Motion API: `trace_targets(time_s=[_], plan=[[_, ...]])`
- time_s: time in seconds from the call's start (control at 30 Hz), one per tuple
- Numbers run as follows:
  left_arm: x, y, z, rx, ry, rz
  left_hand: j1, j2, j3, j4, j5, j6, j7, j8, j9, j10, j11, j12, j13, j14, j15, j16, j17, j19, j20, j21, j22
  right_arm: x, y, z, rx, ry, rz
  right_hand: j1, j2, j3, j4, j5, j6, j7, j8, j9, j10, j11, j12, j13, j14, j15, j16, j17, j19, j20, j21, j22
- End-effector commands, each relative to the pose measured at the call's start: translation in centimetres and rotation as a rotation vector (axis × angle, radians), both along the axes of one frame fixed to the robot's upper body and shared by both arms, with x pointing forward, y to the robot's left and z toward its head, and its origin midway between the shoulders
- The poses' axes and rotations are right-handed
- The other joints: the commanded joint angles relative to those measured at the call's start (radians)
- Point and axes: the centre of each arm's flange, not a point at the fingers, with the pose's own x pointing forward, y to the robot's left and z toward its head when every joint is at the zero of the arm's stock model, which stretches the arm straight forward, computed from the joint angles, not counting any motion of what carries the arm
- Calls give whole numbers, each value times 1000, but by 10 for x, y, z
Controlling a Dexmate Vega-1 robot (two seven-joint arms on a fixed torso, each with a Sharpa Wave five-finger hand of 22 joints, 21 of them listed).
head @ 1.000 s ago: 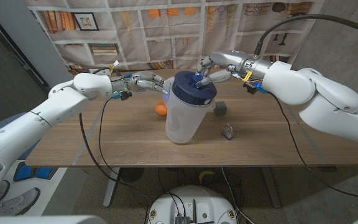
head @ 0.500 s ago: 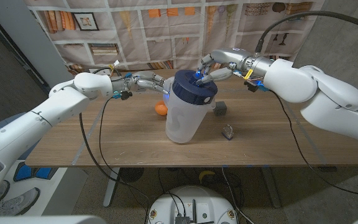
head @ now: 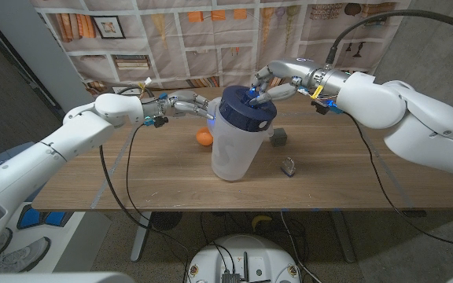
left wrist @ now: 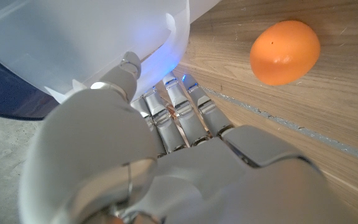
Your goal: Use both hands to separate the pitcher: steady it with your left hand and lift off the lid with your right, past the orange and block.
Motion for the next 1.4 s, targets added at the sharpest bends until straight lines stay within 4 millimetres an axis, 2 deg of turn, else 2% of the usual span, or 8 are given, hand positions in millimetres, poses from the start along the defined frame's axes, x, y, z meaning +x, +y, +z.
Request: trace_targets(time_s=[0.03, 0.3, 0.87, 1.4], plan=[[0, 1, -6, -15, 4, 13, 19, 25, 6, 7, 8, 33, 31, 8, 5, 7, -7, 7, 2, 1, -117, 2, 1, 7, -145, -2, 4, -7, -1, 4, 0, -23, 0, 77, 106, 2, 3, 8, 129, -118, 4, 2, 16, -11, -7, 2, 9, -146, -2, 0, 6, 6, 3, 4], [1, 1, -15, -49, 11, 22, 16, 20, 5, 7, 7, 27, 24, 6, 5, 1, -8, 5, 2, -10, -116, -2, -1, 6, -146, -3, 4, -12, -3, 8, -5, -42, -9, 78, 107, 2, 4, 9, 131, -118, 2, 2, 17, -11, -9, 3, 9, -146, -5, -1, 2, 9, 2, 4], [2, 4, -33, -98, 32, 49, 13, 17, 4, 8, 8, 11, 26, 2, 5, -19, -9, 0, 2, -28, -115, -4, -1, -7, -140, -8, 4, -30, -2, 21, -39, -100, -23, 76, 107, -1, 6, 9, 131, -118, 0, 2, 18, -11, -12, 4, 11, -145, -6, -1, -6, 16, -1, 4], [0, 13, -44, -132, 45, 80, 10, 13, 1, 8, 8, -10, 26, -2, 6, -42, -10, -3, 2, -43, -114, -4, -1, -13, -138, -8, 4, -34, 4, 33, -83, -123, -81, 79, 106, -2, 5, 9, 134, -118, -2, 2, 21, -11, -14, 6, 10, -147, -7, 0, -8, 19, -1, 4]])
